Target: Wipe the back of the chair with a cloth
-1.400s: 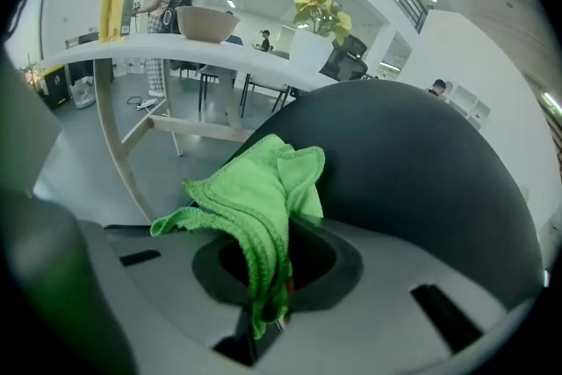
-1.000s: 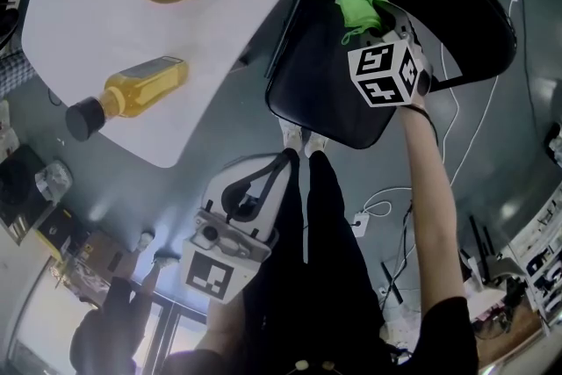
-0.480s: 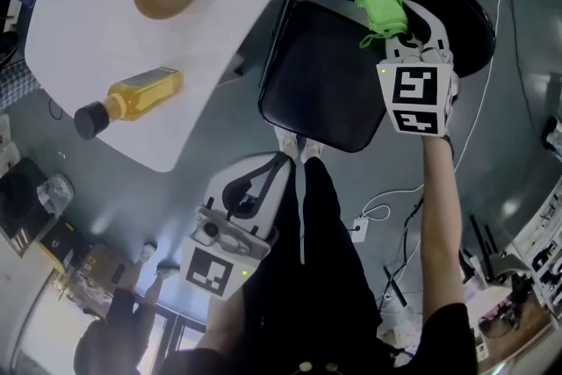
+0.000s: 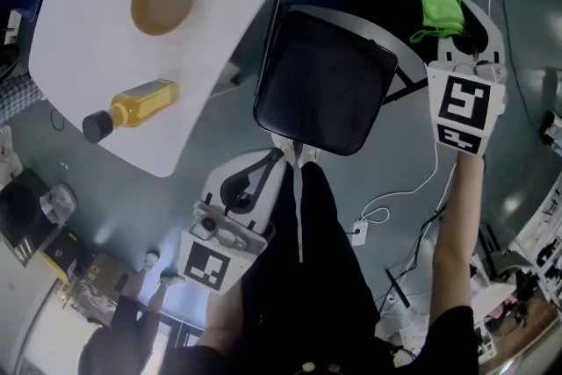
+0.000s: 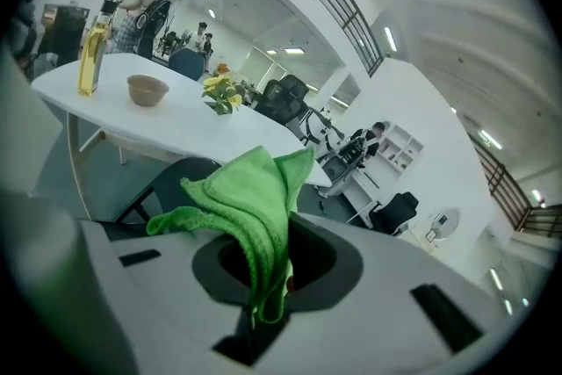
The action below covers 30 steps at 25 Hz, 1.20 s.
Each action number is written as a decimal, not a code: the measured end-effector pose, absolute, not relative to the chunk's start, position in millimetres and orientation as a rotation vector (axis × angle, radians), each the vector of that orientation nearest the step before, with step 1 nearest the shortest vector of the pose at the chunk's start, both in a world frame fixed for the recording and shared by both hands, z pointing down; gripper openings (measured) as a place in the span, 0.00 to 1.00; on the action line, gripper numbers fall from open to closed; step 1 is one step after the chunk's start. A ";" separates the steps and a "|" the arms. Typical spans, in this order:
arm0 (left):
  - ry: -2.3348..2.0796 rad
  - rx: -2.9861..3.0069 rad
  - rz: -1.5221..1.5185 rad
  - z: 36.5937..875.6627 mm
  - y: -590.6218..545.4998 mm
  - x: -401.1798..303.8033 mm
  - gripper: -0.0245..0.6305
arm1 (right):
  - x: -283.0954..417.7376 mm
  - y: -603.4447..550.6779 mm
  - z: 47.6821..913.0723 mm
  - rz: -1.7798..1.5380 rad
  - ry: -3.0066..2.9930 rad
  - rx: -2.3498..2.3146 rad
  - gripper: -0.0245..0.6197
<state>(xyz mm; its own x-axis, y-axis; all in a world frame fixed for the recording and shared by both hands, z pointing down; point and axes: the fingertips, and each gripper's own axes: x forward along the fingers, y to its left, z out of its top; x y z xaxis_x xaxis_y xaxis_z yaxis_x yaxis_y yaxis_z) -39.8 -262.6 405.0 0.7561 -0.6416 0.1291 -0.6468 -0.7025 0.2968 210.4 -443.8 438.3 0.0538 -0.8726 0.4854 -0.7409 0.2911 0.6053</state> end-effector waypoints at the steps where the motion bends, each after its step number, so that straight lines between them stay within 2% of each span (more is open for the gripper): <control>1: -0.994 2.633 0.028 405.1 -263.7 -39.1 0.04 | 214.7 -446.0 433.0 -0.218 -1.687 1.479 0.10; 6: -0.989 2.623 0.025 408.0 -267.6 -34.3 0.04 | 222.0 -457.6 453.7 -0.184 -1.678 1.447 0.10; 13: -0.978 2.615 0.061 420.2 -270.8 -37.2 0.04 | 195.6 -457.8 506.7 -0.127 -1.713 1.350 0.10; 30: -0.967 2.616 0.072 423.2 -275.3 -30.4 0.04 | 181.0 -450.4 524.2 -0.108 -1.742 1.286 0.10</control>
<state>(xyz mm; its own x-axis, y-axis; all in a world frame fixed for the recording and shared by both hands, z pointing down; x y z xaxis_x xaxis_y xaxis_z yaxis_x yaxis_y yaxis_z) -30.4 -275.3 423.2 0.7659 -0.6211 0.1665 -0.6389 -0.7061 0.3053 181.0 -450.4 524.2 -0.0125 -0.7861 0.6180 -0.7035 0.4461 0.5532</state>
